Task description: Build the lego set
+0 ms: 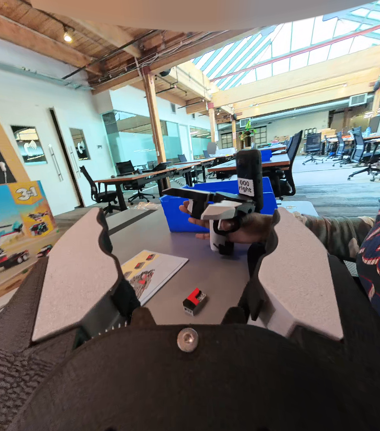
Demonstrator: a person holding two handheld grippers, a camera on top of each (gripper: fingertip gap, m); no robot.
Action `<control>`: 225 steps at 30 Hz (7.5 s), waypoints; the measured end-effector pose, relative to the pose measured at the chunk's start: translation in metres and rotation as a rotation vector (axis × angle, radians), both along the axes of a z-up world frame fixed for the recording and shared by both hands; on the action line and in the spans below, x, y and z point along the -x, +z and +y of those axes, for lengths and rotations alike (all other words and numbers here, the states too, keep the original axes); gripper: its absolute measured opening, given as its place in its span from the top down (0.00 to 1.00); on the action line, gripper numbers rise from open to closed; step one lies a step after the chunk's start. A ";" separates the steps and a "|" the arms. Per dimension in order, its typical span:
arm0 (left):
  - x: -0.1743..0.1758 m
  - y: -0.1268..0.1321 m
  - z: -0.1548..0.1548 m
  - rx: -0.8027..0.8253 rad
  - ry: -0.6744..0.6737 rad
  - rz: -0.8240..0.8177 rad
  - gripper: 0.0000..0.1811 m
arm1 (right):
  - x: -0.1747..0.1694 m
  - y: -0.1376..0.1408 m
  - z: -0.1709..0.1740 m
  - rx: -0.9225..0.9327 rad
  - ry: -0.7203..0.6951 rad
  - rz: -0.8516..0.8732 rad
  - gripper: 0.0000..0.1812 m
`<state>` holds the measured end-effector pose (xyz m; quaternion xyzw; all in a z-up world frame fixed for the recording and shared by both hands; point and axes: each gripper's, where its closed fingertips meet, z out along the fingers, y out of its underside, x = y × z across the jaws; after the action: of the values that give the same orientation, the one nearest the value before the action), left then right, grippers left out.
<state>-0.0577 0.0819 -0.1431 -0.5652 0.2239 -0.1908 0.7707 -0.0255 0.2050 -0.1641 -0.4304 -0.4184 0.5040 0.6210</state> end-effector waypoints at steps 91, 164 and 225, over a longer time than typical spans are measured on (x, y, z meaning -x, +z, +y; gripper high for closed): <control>-0.028 -0.101 0.048 0.672 -0.160 0.091 0.78 | 0.008 -0.135 -0.065 -0.054 0.543 -0.995 0.80; -0.029 -0.129 0.051 0.771 -0.044 0.274 0.83 | -0.304 -0.077 0.070 0.486 -0.481 -0.851 0.91; -0.027 -0.127 0.052 0.756 -0.028 0.268 0.83 | -0.192 -0.132 0.074 0.382 0.008 -1.307 0.93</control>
<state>-0.0307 0.1339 -0.2705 -0.8258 0.2439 -0.1949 0.4697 0.1667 0.2790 -0.2964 -0.7472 -0.6127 0.2078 0.1519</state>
